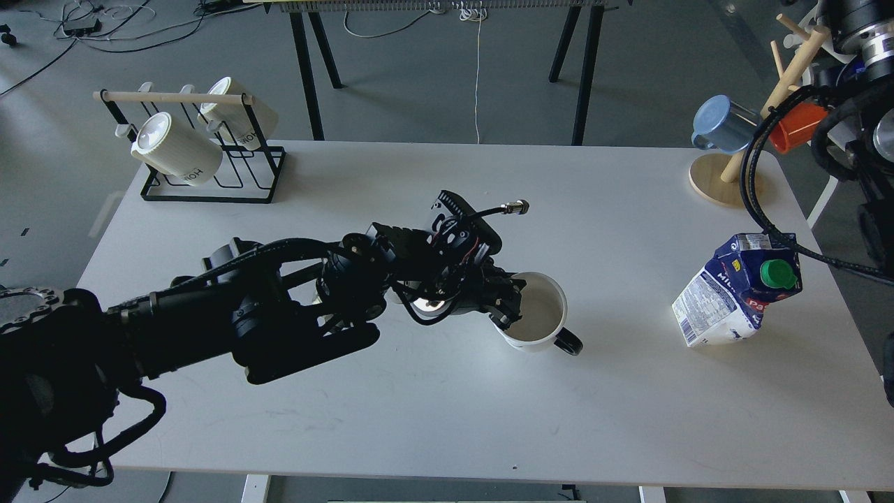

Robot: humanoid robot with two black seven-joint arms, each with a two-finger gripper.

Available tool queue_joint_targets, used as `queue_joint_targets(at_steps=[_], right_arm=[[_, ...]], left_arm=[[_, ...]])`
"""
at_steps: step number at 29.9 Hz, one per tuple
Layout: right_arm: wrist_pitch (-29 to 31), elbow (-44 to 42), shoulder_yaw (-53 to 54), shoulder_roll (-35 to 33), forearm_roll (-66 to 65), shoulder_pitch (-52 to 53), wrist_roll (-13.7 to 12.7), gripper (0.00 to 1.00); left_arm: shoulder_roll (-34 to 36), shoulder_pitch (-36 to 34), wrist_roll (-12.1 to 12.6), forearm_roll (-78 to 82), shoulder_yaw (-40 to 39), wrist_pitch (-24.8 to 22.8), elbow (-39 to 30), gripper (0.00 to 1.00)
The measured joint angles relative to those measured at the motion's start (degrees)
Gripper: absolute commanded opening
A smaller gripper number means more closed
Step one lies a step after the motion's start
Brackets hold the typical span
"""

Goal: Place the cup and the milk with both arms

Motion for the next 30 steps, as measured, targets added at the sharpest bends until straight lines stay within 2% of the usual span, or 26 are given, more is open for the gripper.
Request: queue_joint_targets(at_steps=[3, 7, 11, 15, 20, 23, 25, 30], right_arm=[[0.0, 0.0, 0.0, -0.1, 0.0, -0.1, 0.0, 0.99], [0.0, 0.1, -0.1, -0.1, 0.0, -0.4, -0.1, 0.99], [0.0, 0.2, -0.4, -0.1, 0.0, -0.7, -0.1, 0.99], [0.0, 0.3, -0.4, -1.0, 0.0, -1.1, -0.1, 0.99], [0.0, 0.8, 0.1, -2.9, 0.1, -2.1, -0.1, 0.99], [0.0, 2.8, 1.5, -5.0, 0.5, -3.2, 0.0, 0.99], [0.0, 5.7, 3.4, -6.8, 0.8, -4.5, 0.1, 0.99], [0.0, 14.2, 6.6, -11.1, 1.0, -12.6, 0.1, 0.99]], left_arm=[[1.1, 0.6, 0.0, 0.0, 0.1, 0.0, 0.1, 0.12], [2.3, 1.1, 0.0, 0.0, 0.1, 0.0, 0.1, 0.38], [2.8, 1.1, -0.1, 0.0, -0.1, 0.0, 0.1, 0.46], [4.7, 1.1, -0.4, -0.5, -1.9, 0.0, 0.0, 0.63], [6.3, 1.5, -1.2, -2.7, -11.7, 0.0, -0.4, 0.67], [7.4, 2.7, -1.3, -8.4, -19.8, 0.0, -0.4, 0.78], [7.9, 3.4, -1.3, -12.9, -24.2, 0.0, 0.1, 0.82], [8.2, 6.9, -1.2, -30.3, -34.1, 0.0, 2.7, 0.97]])
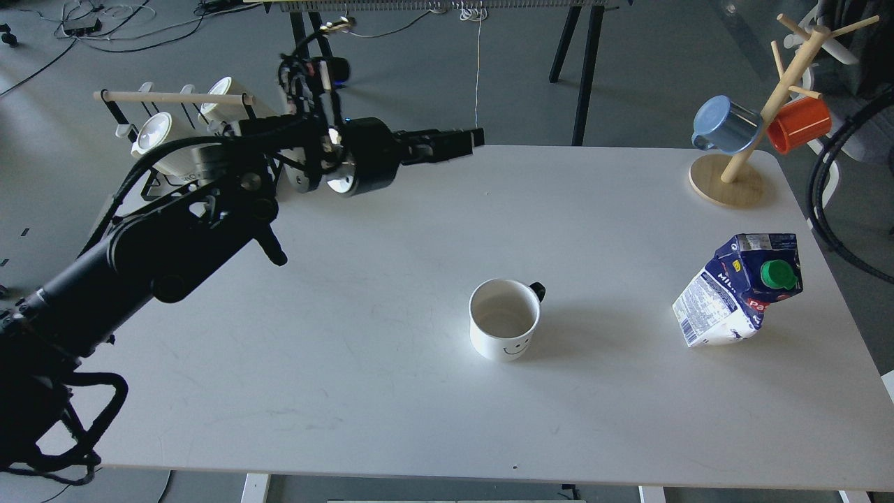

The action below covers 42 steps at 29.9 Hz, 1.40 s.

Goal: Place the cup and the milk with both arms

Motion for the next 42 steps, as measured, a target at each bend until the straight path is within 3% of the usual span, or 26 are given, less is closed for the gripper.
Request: queue_joint_targets(at_steps=[8, 13, 16, 23, 30, 42], right_arm=[[0.0, 16.5, 10.6, -2.4, 1.6, -28.0, 0.2, 0.99], [0.0, 26.3, 19.2, -2.4, 1.6, -46.5, 1.9, 0.96], [0.0, 30.4, 22.4, -2.0, 1.6, -56.7, 2.9, 0.95], [0.0, 32.3, 22.6, 1.2, 1.8, -72.2, 2.9, 0.95], [0.0, 31.5, 14.8, 6.5, 1.3, -75.5, 2.4, 0.93], [0.0, 23.0, 2.5, 15.3, 1.0, -59.9, 2.8, 0.93]], left_arm=[[-0.6, 2.2, -1.5, -38.5, -11.1, 0.4, 8.4, 0.99], [-1.0, 1.9, -6.6, -56.3, -16.4, 1.9, 17.1, 0.99], [-2.2, 1.7, -8.4, -62.0, -18.3, 2.0, 20.2, 0.99], [-4.8, 2.4, -8.1, -64.6, -21.6, 2.1, 24.8, 0.99], [-5.4, 3.8, -7.5, -66.2, -23.0, 2.1, 25.2, 0.99], [-4.4, 4.6, -7.0, -66.5, -23.1, 2.1, 25.4, 0.99]])
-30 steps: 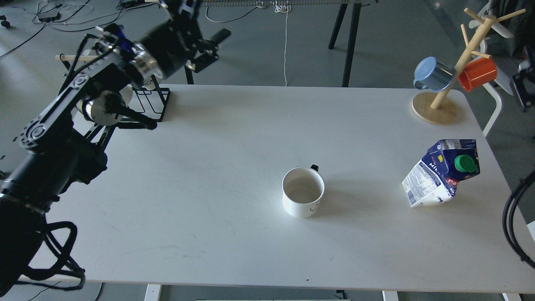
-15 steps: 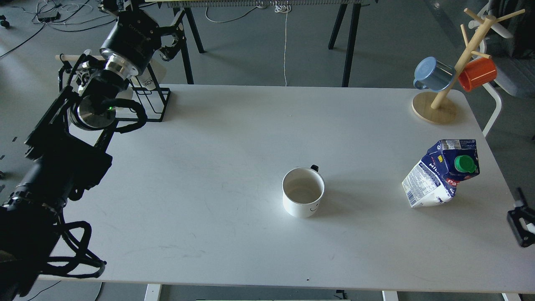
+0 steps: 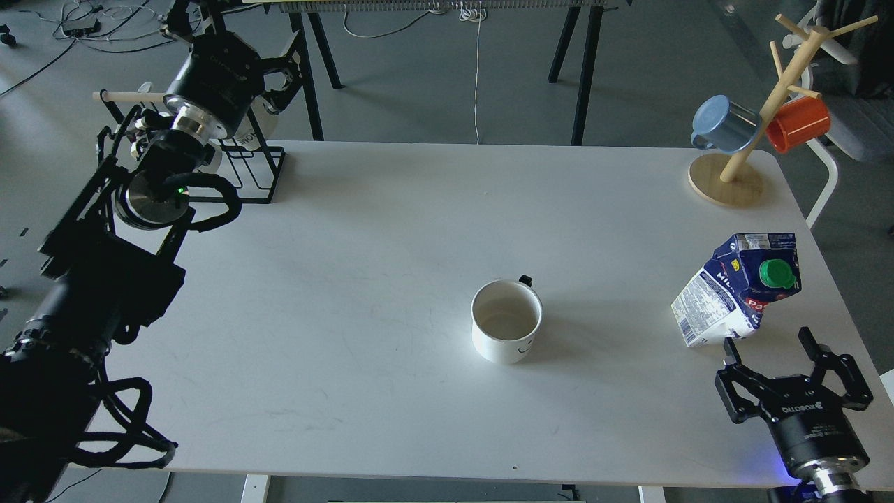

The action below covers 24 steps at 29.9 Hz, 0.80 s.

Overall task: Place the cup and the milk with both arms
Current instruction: 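Bring the right gripper in and grasp the milk carton, then carry the milk carton with the right gripper beside the white mug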

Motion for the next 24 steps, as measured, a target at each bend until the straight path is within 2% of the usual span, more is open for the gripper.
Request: queue_joint_targets(at_steps=[4, 7, 15, 18, 24], right_arm=[[0.0, -0.7, -0.3, 0.6, 0.0, 1.6, 0.0, 0.92], [0.0, -1.5, -0.4, 0.7, 0.0, 2.9, 0.0, 0.79], [0.0, -2.5, -0.4, 0.7, 0.0, 7.0, 0.0, 0.22], [0.0, -2.6, -0.5, 0.7, -0.1, 7.2, -0.1, 0.13], [0.0, -1.9, -0.6, 1.9, -0.3, 6.8, -0.2, 0.09]], left_arm=[[0.3, 0.0, 0.0, 0.0, 0.0, 0.0, 0.0, 0.99], [0.4, 0.0, 0.1, 0.0, 0.0, 0.0, 0.0, 0.99], [1.2, -0.2, 0.2, 0.1, 0.1, 0.2, 0.0, 0.99], [1.4, -0.2, 0.2, 0.1, 0.1, 0.2, 0.0, 0.99], [1.5, -0.2, 0.2, 0.2, 0.1, 0.2, 0.0, 0.99]])
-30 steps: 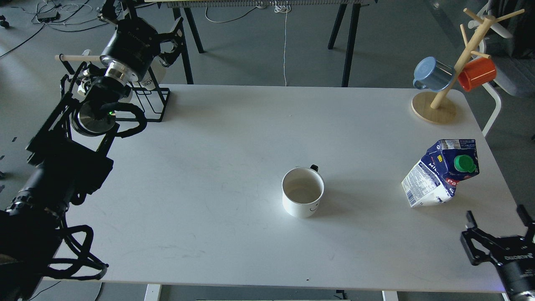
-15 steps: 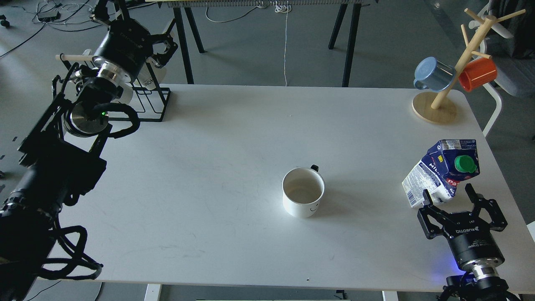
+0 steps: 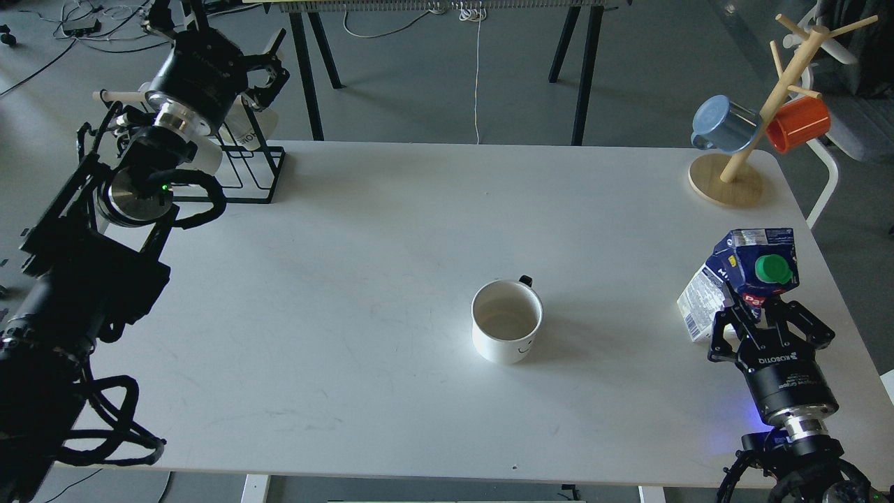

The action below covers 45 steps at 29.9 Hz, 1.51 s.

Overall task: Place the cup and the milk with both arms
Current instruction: 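Carry the milk carton with the right gripper beside the white mug, then set the carton down next to the mug and open the right gripper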

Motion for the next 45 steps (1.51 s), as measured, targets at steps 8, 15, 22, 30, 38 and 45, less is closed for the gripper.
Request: queue_joint_targets(at_steps=[8, 15, 22, 30, 38, 45], right_arm=[[0.0, 8.3, -5.2, 1.1, 0.1, -1.8, -0.1, 0.09], [0.0, 11.7, -11.4, 3.6, 0.0, -2.8, -0.3, 0.09], [0.0, 11.0, -16.4, 6.3, -0.5, -0.8, -1.6, 0.09], [0.0, 7.7, -18.0, 10.5, -1.9, 2.8, -1.7, 0.10], [0.0, 6.1, -18.6, 10.9, -1.9, 3.1, -1.5, 0.19], [0.0, 5.1, -18.1, 11.0, -2.0, 3.0, -1.4, 0.32]], left_arm=[[-0.1, -0.3, 0.0, 0.2, 0.3, 0.0, 0.0, 0.99], [0.0, -0.2, -0.1, 0.5, 0.5, 0.0, 0.1, 0.99], [0.1, -0.1, -0.3, 0.5, 0.7, 0.0, 0.3, 0.99], [0.1, -0.5, -0.4, 0.4, 0.6, 0.0, 2.1, 0.99], [0.1, -0.4, -0.3, 0.4, 0.7, -0.1, 2.1, 0.99], [0.1, -0.4, -0.3, 0.4, 0.7, -0.1, 2.1, 0.99]])
